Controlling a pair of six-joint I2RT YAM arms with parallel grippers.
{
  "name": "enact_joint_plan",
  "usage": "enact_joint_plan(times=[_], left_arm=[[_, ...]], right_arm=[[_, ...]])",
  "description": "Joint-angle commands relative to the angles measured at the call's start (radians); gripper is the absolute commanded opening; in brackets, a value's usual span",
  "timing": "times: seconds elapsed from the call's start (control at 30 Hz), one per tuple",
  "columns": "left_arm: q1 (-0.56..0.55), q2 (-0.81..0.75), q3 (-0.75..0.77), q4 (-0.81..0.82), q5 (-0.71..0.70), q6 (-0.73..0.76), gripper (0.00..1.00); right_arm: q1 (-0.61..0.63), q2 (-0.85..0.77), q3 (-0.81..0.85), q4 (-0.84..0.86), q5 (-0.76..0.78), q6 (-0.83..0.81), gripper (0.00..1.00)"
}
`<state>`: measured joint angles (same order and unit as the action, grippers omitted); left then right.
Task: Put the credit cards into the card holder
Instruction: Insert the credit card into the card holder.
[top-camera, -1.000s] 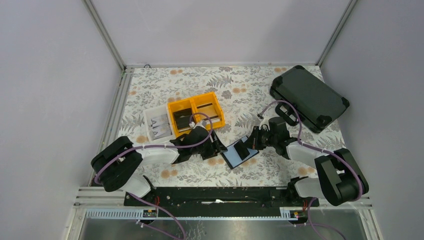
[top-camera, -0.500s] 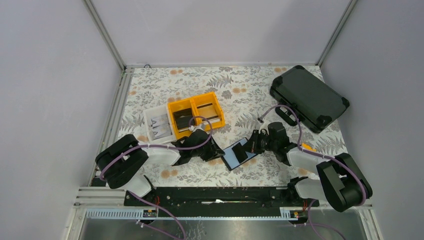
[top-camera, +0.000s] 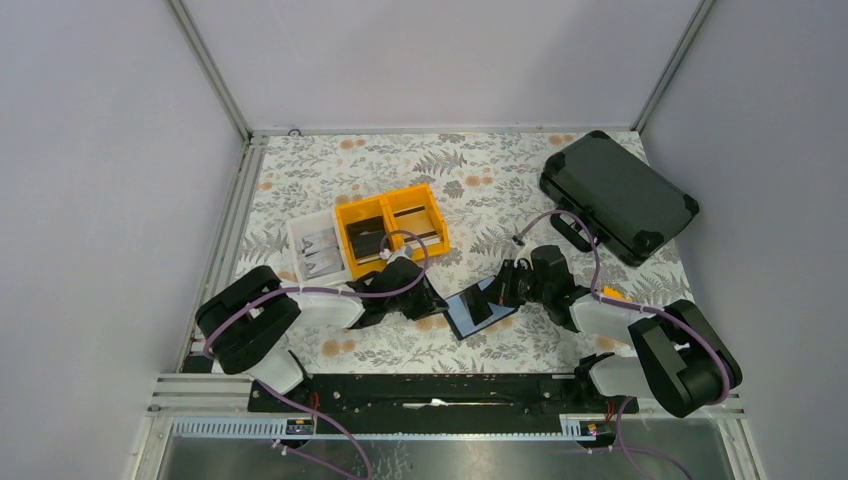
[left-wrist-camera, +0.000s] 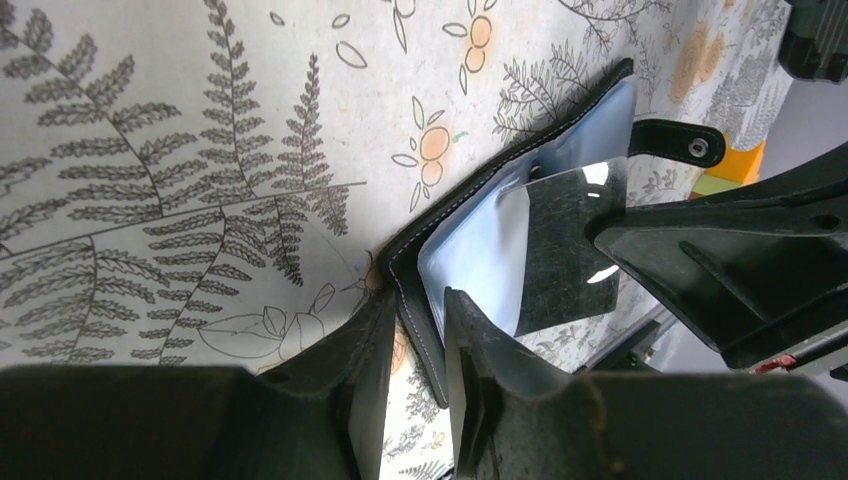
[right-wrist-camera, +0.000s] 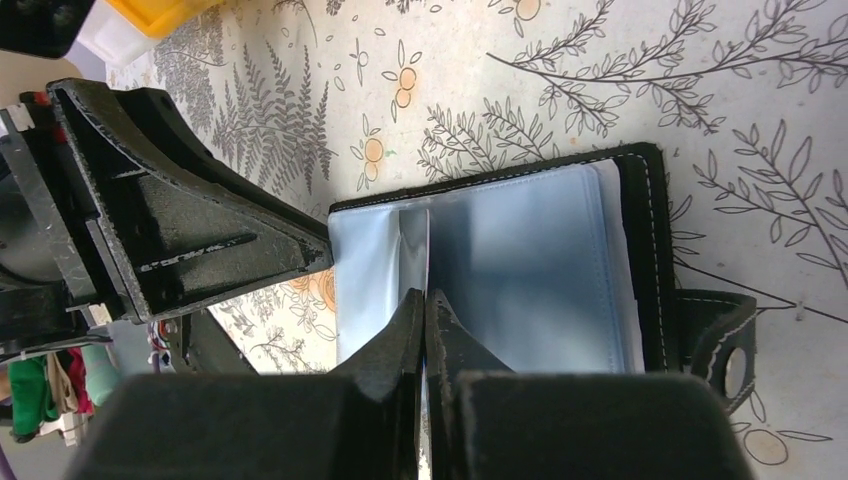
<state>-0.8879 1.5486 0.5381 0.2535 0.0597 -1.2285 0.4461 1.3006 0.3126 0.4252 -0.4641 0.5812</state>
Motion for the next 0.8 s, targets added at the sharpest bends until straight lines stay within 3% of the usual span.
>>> enact_joint_plan(times=[0.0,0.77], left_arm=[[-0.004,0.046,0.037,-0.123,-0.133,0.077,0.27],[-0.003,0.060,0.064,-0.198,-0.196,0.116,0.23]], right_arm=[[0.020,0.005,0.010,-0.040,0.079,-0.044,0.00],[0.020,-0.016,0.065,-0.093,0.176,-0.101,0.00]])
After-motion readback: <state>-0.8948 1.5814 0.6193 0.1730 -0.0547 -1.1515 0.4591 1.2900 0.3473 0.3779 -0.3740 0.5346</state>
